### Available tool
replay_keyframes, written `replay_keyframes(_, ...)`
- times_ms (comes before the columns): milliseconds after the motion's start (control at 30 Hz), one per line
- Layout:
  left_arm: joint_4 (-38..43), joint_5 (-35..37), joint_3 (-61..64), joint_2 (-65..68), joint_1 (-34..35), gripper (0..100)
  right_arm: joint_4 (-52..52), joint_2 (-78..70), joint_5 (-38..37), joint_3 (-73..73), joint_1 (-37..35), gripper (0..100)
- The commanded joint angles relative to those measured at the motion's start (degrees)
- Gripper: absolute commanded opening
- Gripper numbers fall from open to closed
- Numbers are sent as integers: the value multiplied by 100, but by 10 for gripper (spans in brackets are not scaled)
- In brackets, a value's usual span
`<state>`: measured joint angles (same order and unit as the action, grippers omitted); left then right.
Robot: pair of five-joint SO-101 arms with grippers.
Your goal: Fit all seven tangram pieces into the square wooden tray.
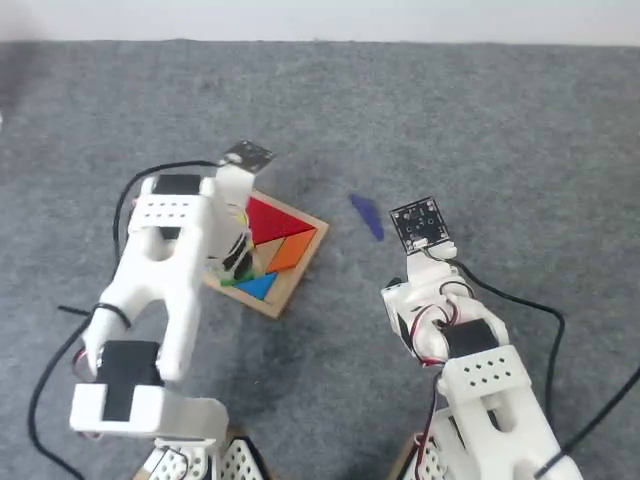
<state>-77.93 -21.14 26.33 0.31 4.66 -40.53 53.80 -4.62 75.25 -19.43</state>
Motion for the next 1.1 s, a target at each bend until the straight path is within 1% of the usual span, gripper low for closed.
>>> replay_keyframes(0,492,-62,-4,-35,563,152,110,154,-70,-53,66,78)
replay_keyframes(100,290,-281,-57,-26,642,152,119,154,-70,-53,66,78)
replay_keyframes(300,246,-316,-101,-35,519,152,127,154,-70,-53,66,78)
replay_keyframes(367,211,-316,-171,-35,193,152,127,154,-70,-53,66,78)
replay_keyframes(533,246,-343,-13,-26,-905,152,127,154,-70,-53,66,78)
replay_keyframes(600,334,-589,145,18,-1099,152,127,154,-70,-53,66,78)
replay_keyframes(833,835,-923,602,26,-1160,152,127,154,-70,-53,66,78)
replay_keyframes(1067,1187,-993,760,44,-1152,152,127,154,-70,-53,66,78)
